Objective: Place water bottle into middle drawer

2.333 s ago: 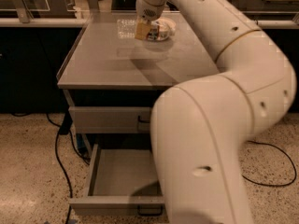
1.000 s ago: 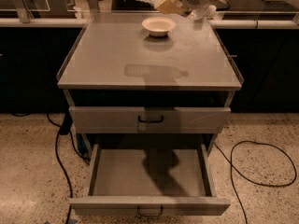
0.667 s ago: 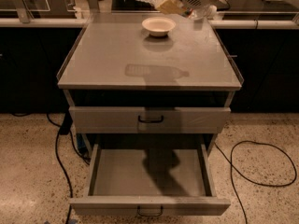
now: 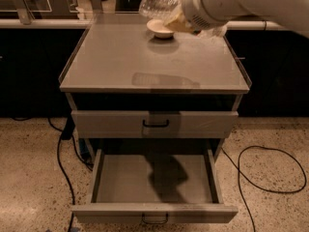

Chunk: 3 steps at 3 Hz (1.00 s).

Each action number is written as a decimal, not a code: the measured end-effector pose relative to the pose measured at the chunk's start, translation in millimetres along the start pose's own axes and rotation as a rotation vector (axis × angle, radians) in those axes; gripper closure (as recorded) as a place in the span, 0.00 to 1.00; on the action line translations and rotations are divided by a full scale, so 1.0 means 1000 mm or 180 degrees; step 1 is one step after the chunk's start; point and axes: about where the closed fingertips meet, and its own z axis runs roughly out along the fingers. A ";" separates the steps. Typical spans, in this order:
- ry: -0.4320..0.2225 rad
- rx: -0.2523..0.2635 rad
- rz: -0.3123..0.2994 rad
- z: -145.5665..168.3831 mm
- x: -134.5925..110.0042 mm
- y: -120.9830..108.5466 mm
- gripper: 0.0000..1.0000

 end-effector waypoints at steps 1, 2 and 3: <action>-0.0005 -0.0126 0.0003 0.002 0.003 0.026 1.00; -0.0024 -0.0349 0.0031 0.015 0.007 0.053 1.00; -0.0036 -0.0586 0.0102 0.030 0.013 0.077 1.00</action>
Offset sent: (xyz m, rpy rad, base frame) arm -0.0190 0.0334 -0.0903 0.0206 0.1858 0.1036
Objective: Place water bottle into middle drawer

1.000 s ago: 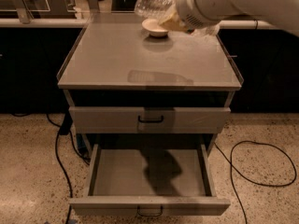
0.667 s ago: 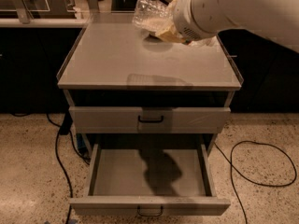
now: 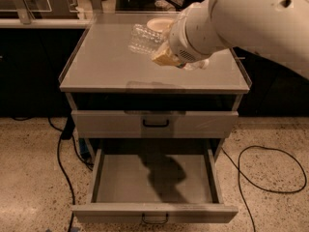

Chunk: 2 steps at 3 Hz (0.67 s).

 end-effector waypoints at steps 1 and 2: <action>-0.0012 0.0037 0.0016 -0.007 0.001 0.003 1.00; -0.0025 0.0179 0.0095 -0.030 0.010 0.014 1.00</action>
Offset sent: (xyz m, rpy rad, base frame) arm -0.0603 -0.0470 -0.0081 0.0610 -0.0641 -0.1149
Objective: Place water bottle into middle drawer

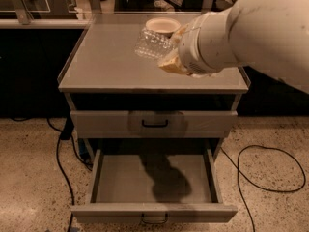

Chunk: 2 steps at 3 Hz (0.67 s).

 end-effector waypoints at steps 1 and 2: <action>0.0044 0.0119 0.0109 -0.019 0.017 0.015 1.00; 0.0117 0.0015 0.0186 -0.016 0.032 0.029 1.00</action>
Offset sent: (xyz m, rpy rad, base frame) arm -0.0407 -0.0295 -0.0656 0.0105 0.1402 -0.0605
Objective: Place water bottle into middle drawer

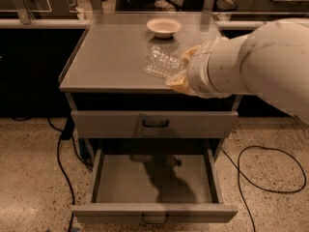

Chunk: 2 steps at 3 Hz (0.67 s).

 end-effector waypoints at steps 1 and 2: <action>0.0107 -0.0273 0.0045 0.015 0.016 0.016 1.00; 0.0107 -0.0274 0.0046 0.015 0.016 0.016 1.00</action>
Offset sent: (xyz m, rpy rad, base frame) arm 0.0004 0.0001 -0.0225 -0.0050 0.0736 0.0186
